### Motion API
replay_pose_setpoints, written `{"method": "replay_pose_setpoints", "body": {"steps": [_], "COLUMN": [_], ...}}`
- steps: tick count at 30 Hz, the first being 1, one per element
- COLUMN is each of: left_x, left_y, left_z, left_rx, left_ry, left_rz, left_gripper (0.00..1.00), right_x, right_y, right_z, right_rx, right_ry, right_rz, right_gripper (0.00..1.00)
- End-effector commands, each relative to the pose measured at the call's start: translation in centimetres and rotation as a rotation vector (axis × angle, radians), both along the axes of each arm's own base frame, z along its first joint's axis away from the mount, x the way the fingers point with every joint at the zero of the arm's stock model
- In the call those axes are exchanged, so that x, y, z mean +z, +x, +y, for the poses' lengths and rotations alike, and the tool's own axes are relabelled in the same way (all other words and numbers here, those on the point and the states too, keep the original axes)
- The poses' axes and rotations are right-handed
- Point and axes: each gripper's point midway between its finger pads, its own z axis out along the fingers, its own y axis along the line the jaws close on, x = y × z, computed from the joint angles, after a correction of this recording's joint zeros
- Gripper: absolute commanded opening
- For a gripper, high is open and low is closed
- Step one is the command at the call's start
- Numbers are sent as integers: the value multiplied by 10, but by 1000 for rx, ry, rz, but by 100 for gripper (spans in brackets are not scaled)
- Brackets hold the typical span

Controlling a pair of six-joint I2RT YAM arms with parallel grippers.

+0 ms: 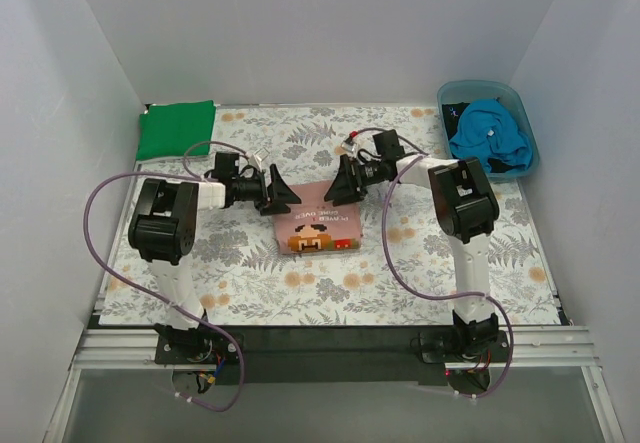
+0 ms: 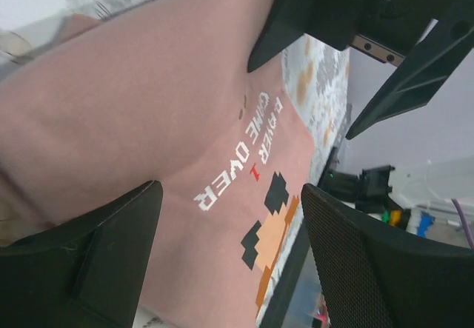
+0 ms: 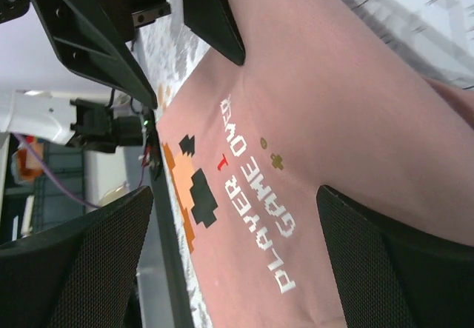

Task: Fold and stack the t-shirts
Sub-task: Fold the tshirt

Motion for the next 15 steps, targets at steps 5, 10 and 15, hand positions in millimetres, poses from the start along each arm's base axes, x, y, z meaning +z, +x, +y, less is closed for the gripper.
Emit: {"method": "replay_pose_setpoints", "body": {"steps": [5,10,15], "left_x": [78,111,95], "left_y": [-5,-68,-100], "left_z": [15,-3,-22], "left_rx": [-12,-33,-2], "left_ry": [-24,-117,-143], "left_rz": [-182,-101,24], "left_gripper": [80,85,82], "right_x": [69,99,76], "right_y": [11,-55,-89], "right_z": [-16,-12,7], "right_rx": [-86,-69,-37], "right_ry": [25,84,81], "right_rz": [-173,-135,-30], "right_gripper": [98,98,93]}}
